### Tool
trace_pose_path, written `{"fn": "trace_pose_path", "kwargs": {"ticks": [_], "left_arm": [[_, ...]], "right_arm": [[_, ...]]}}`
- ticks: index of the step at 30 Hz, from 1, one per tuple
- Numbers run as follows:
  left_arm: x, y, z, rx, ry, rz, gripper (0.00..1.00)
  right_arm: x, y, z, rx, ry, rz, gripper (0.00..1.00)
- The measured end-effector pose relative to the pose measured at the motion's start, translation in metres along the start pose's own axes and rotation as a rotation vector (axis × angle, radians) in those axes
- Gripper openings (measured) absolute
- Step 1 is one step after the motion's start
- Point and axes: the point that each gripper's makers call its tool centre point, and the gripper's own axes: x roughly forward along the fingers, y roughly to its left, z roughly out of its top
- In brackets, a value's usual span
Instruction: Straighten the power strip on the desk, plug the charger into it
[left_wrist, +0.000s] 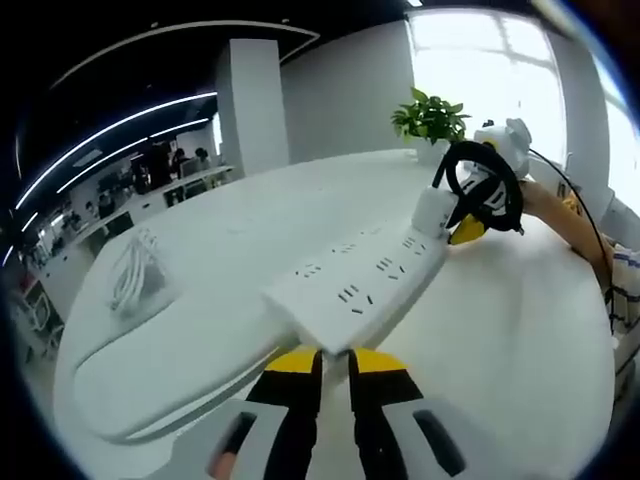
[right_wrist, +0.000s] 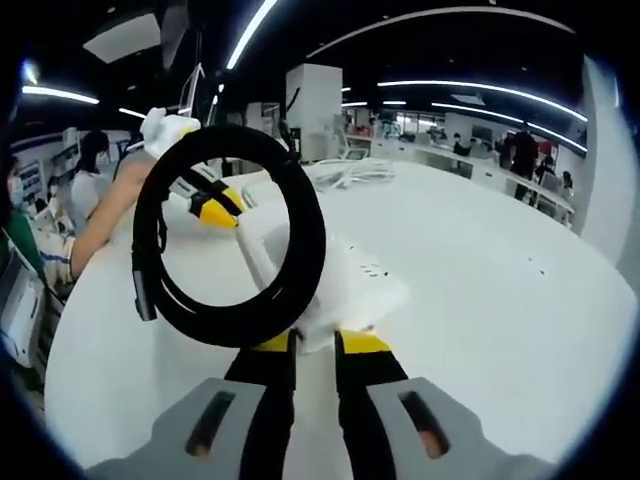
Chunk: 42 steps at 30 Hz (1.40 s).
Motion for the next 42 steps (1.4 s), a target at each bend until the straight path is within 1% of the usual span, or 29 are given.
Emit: {"fn": "trace_pose_path", "kwargs": {"ticks": [17,26,39,42], "left_arm": [[0.001,0.005,0.003,-0.023,-0.015,0.025,0.06],[0.002,0.009,0.006,-0.016,-0.014,0.036,0.05],[0.001,0.01,0.006,-0.016,-0.018,0.044,0.05],[0.001,0.01,0.007,0.003,-0.02,0.048,0.04]], "right_arm": [[0.002,-0.007,0.0,0.038,-0.012,-0.04,0.09],[0.003,-0.008,0.0,0.049,-0.014,-0.046,0.09],[0.003,-0.008,0.0,0.053,-0.014,-0.054,0.09],[0.003,-0.008,0.001,0.042,-0.008,-0.064,0.09]]}}
